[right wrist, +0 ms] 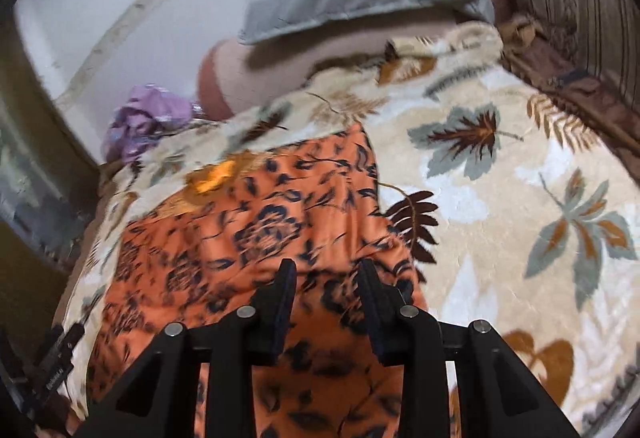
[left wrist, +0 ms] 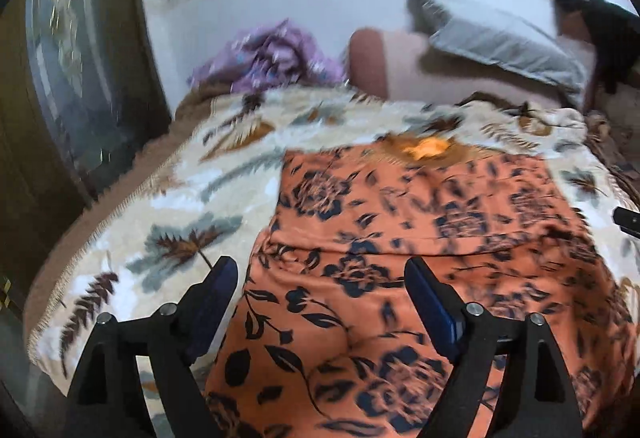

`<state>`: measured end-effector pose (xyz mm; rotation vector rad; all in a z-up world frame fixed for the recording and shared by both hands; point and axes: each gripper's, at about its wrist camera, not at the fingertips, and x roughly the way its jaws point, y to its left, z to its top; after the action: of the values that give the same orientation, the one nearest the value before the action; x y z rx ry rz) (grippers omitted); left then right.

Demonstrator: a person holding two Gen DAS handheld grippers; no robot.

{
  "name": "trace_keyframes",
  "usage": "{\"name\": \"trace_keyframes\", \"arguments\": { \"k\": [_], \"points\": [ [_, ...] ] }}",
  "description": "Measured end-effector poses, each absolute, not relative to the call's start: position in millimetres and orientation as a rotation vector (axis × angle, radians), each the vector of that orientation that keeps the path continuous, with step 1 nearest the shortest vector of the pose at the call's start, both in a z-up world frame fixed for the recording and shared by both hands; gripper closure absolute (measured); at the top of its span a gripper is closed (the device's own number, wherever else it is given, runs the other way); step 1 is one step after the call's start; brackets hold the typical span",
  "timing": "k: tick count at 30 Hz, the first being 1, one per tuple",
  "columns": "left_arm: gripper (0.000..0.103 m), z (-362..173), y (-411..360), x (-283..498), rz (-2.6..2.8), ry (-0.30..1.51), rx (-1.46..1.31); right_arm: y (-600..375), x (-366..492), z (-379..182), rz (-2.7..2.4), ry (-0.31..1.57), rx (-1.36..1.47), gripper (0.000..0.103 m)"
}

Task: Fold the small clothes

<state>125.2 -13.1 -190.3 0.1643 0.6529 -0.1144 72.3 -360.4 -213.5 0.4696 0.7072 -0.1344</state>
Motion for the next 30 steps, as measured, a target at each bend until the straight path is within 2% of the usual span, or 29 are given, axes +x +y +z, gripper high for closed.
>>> {"name": "trace_keyframes", "arguments": {
  "k": [2,3,4,12,30],
  "points": [
    [0.012,-173.5,-19.4,107.4,-0.123,0.621,0.181,-347.3,58.8,-205.4,-0.108,0.678,0.448,0.062],
    [0.011,-164.7,-21.4,98.7,-0.13,0.603,0.186,-338.7,47.8,-199.5,-0.098,0.656,0.438,0.043],
    [0.011,-158.1,-23.0,92.4,-0.132,0.589,0.187,-331.0,35.6,-194.3,-0.092,0.627,0.432,0.034],
    [0.007,-118.6,-19.5,54.0,-0.14,0.533,0.12,-289.2,-14.2,-167.1,-0.066,0.564,0.341,0.034],
    [0.006,-95.9,-3.5,29.9,-0.073,0.534,0.132,-254.2,-31.0,-138.4,-0.017,0.536,0.318,0.034]
  ]
}}
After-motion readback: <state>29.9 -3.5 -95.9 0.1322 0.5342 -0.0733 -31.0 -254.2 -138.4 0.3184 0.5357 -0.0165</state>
